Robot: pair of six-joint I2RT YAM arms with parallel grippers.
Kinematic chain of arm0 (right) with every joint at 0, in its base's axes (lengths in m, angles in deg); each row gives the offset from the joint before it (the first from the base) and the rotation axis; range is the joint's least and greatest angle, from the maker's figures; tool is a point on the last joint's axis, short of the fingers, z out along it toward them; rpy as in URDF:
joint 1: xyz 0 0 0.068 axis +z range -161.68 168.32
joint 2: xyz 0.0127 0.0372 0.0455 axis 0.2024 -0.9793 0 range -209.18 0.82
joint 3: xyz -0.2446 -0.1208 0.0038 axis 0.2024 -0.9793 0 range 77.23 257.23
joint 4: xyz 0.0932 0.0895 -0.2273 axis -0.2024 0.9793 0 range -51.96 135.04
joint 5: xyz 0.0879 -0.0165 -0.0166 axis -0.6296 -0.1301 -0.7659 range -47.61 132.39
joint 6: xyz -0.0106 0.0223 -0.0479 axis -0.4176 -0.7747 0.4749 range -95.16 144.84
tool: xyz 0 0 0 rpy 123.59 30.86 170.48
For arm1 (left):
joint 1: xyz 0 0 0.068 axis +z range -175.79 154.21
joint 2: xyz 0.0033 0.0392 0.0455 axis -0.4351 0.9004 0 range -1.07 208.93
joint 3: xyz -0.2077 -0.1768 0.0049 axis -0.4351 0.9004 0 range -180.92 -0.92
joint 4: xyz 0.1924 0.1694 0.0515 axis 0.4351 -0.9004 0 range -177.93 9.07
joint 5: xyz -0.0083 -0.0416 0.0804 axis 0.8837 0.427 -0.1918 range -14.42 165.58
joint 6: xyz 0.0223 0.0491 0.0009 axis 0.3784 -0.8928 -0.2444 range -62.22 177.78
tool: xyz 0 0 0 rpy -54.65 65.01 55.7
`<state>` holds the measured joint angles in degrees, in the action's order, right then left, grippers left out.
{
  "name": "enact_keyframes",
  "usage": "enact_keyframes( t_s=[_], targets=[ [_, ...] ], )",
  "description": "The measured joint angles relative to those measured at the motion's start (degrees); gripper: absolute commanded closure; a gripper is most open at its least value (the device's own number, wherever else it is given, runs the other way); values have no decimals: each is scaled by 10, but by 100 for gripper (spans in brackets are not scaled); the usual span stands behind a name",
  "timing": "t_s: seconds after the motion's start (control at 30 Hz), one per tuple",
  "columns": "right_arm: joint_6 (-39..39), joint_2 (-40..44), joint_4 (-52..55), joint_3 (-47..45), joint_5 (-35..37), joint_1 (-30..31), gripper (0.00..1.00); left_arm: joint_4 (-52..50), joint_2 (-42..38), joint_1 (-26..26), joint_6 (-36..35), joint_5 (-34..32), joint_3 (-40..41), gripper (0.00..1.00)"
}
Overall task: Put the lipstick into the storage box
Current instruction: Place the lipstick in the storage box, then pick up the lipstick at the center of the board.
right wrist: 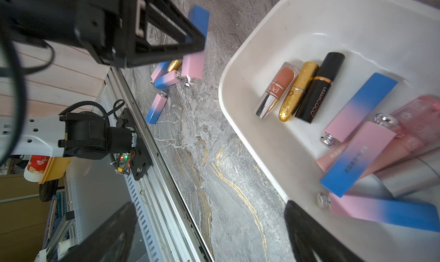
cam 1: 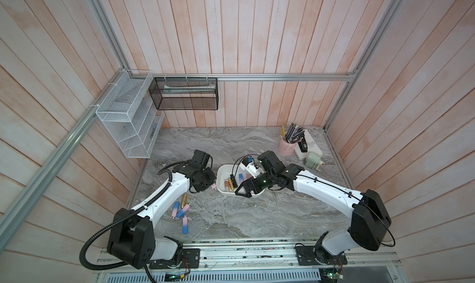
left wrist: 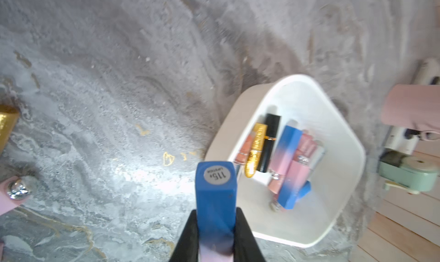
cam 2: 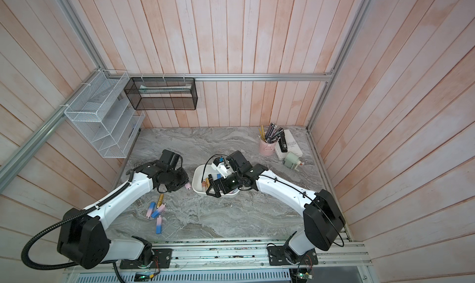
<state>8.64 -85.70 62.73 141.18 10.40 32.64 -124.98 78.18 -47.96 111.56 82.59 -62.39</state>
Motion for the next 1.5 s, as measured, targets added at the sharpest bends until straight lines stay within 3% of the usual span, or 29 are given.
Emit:
enact_keyframes(
  t_s=[0.2, 0.5, 0.83, 0.93, 1.23, 1.5],
  targets=[
    [-13, 37, 2, -30, 2, 0, 2, 1, 37, -14, -11, 6, -74, 81],
    [-45, 115, 4, -78, 6, 12, 2, 22, 161, -82, -13, 26, -110, 80],
    [-95, 174, 4, -134, 28, 85, 2, 35, 171, -123, -12, 30, -107, 31],
    [-113, 179, -1, -144, 40, 119, 2, 33, 138, -128, -5, 20, -87, 26],
    [-167, 185, -31, -166, 76, 200, 2, -32, -96, -114, 24, -55, 58, 27],
    [-182, 173, -55, -167, 90, 235, 2, -146, -253, -21, 38, -113, 162, 27]
  ],
)
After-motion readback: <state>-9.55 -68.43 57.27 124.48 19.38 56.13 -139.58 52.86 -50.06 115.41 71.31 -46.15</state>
